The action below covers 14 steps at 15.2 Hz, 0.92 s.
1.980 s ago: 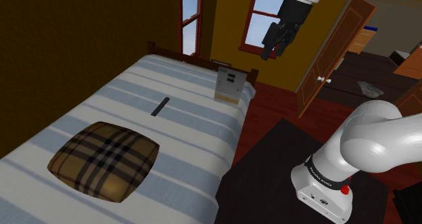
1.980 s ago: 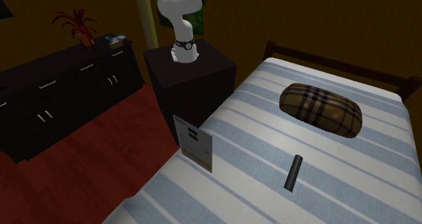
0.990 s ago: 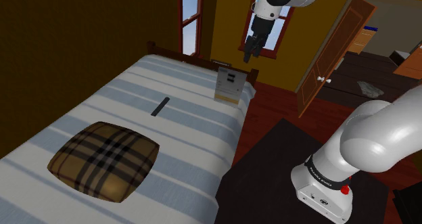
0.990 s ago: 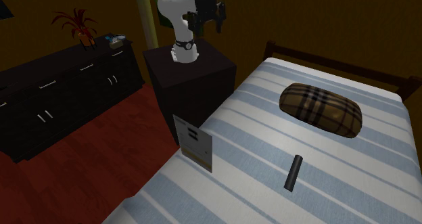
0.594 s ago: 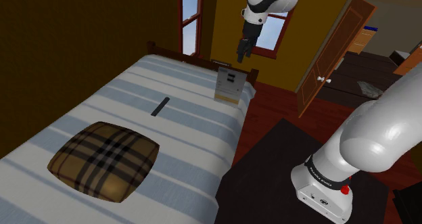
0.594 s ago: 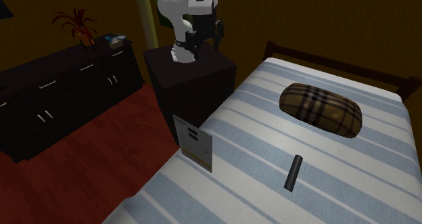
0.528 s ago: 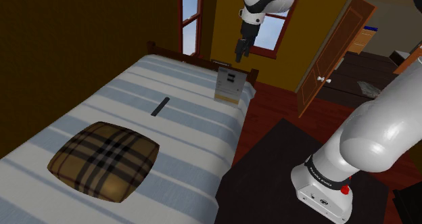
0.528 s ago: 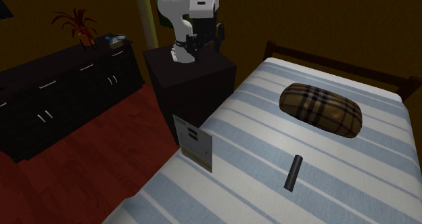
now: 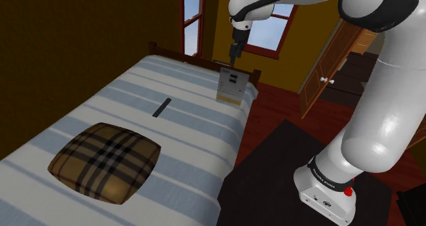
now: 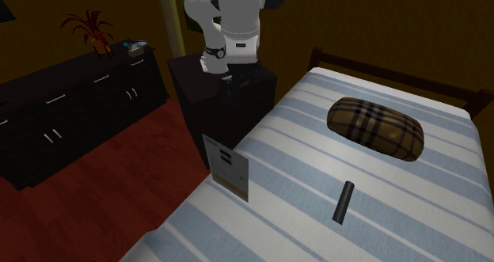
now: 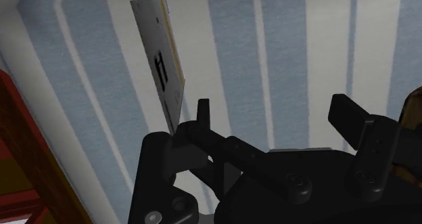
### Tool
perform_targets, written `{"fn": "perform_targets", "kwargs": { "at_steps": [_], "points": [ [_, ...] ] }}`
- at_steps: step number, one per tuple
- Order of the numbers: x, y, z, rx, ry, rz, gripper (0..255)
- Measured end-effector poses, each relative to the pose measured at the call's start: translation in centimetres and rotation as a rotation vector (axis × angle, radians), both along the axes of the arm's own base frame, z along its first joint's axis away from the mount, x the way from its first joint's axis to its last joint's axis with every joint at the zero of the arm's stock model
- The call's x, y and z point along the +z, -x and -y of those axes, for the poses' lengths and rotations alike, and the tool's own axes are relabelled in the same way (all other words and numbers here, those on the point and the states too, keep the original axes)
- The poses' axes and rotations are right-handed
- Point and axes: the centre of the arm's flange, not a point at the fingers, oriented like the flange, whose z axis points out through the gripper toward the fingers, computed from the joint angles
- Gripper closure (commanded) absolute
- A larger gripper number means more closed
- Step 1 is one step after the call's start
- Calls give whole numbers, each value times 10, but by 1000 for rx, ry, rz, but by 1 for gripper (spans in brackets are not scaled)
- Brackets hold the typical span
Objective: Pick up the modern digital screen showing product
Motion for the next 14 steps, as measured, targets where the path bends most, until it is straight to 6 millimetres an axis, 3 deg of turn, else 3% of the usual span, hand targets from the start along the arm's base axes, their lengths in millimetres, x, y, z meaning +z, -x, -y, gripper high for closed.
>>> {"fn": "perform_targets", "kwargs": {
  "at_steps": [10, 12, 14],
  "points": [
    [-71, -109, 37, 125, 34, -28, 0],
    [-82, -128, 43, 145, 39, -32, 0],
    [-92, -132, 43, 152, 41, -34, 0]
  ]
}}
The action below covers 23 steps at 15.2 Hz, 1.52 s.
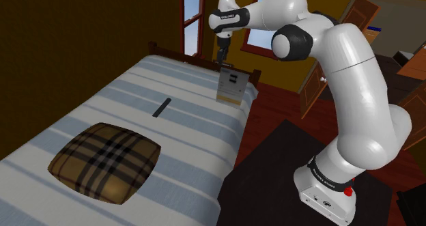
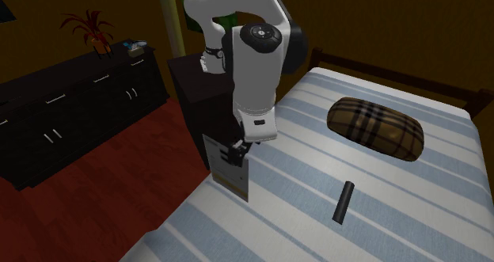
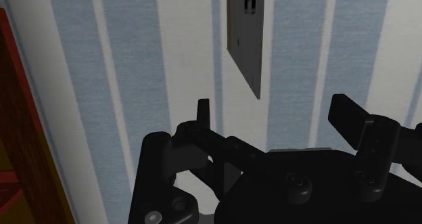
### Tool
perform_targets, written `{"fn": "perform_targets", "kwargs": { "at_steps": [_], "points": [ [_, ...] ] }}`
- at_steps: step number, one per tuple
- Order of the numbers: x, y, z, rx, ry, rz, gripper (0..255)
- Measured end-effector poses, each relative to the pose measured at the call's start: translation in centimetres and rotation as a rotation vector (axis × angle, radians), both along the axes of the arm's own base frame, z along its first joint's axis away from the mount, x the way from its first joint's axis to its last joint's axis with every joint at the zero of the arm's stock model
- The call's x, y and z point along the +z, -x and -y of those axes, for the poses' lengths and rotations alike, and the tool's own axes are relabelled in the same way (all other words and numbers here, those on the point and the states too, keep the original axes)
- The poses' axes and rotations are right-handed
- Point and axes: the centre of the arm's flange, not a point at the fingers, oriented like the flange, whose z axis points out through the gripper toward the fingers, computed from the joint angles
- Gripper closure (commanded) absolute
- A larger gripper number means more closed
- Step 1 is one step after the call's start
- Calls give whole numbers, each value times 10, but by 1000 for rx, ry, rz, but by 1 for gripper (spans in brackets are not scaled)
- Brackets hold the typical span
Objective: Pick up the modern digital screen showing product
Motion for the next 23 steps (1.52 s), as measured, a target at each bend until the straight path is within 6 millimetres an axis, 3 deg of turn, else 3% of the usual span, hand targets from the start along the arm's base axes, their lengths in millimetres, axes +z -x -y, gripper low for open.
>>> {"fn": "perform_targets", "kwargs": {
  "at_steps": [6, 7, 17, 23],
  "points": [
    [-30, -3, 0, 2, 1, 0, 0],
    [-32, -3, 1, 2, 1, 0, 255],
    [-34, -3, 0, 2, 1, 1, 255],
    [-9, -3, 1, 2, 0, 0, 255]
  ]
}}
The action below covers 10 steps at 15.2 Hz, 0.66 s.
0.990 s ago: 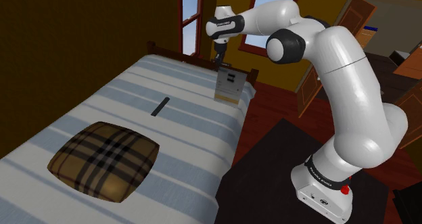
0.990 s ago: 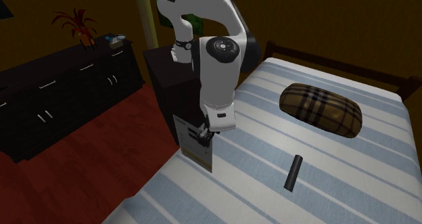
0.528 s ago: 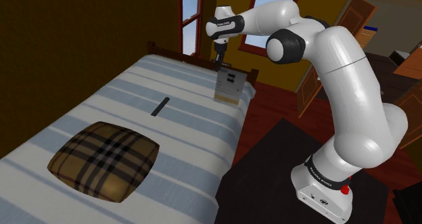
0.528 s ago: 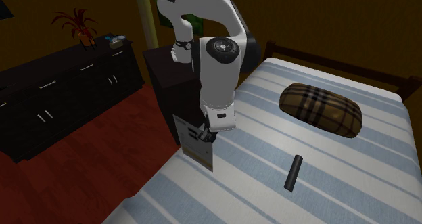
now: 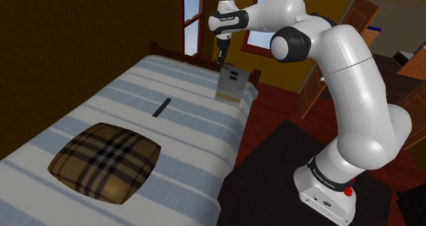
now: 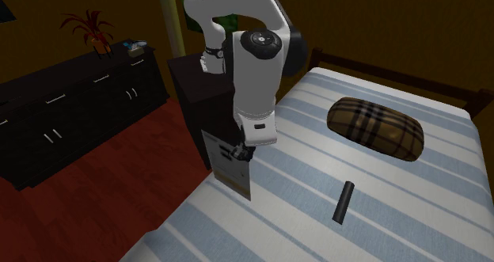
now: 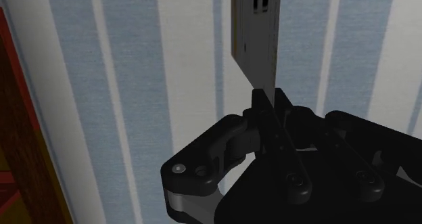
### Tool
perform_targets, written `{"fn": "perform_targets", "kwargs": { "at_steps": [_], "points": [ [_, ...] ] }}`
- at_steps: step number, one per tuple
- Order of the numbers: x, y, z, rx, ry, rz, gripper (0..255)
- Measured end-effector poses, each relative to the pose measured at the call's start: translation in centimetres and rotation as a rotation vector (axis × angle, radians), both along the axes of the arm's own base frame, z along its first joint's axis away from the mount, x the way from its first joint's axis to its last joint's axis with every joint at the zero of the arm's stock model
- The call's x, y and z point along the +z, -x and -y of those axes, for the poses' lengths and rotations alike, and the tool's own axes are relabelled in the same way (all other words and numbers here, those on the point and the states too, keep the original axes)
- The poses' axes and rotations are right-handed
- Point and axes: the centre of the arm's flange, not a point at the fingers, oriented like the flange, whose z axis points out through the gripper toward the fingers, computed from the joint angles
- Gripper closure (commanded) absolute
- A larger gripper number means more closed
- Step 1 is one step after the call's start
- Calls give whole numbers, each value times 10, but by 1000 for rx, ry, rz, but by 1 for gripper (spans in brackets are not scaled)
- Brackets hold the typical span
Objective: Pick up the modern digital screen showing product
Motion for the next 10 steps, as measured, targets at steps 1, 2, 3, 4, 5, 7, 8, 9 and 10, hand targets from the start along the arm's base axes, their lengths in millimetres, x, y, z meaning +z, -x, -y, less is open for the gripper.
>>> {"fn": "perform_targets", "kwargs": {
  "at_steps": [1, 2, 3, 4, 5, 7, 8, 9, 10],
  "points": [
    [6, 1, 0, 0, 0, 0, 255],
    [11, 0, 0, 0, 0, 0, 255],
    [18, 0, 0, 0, 0, 0, 255],
    [23, 0, 0, 0, 0, 0, 255],
    [28, 2, -1, 0, 0, 0, 255],
    [39, 0, -1, 0, 0, 0, 255],
    [44, 0, -1, 0, 0, 0, 255],
    [49, 0, -1, 0, 0, 0, 255],
    [51, 0, -1, 0, 0, 1, 255]
  ]
}}
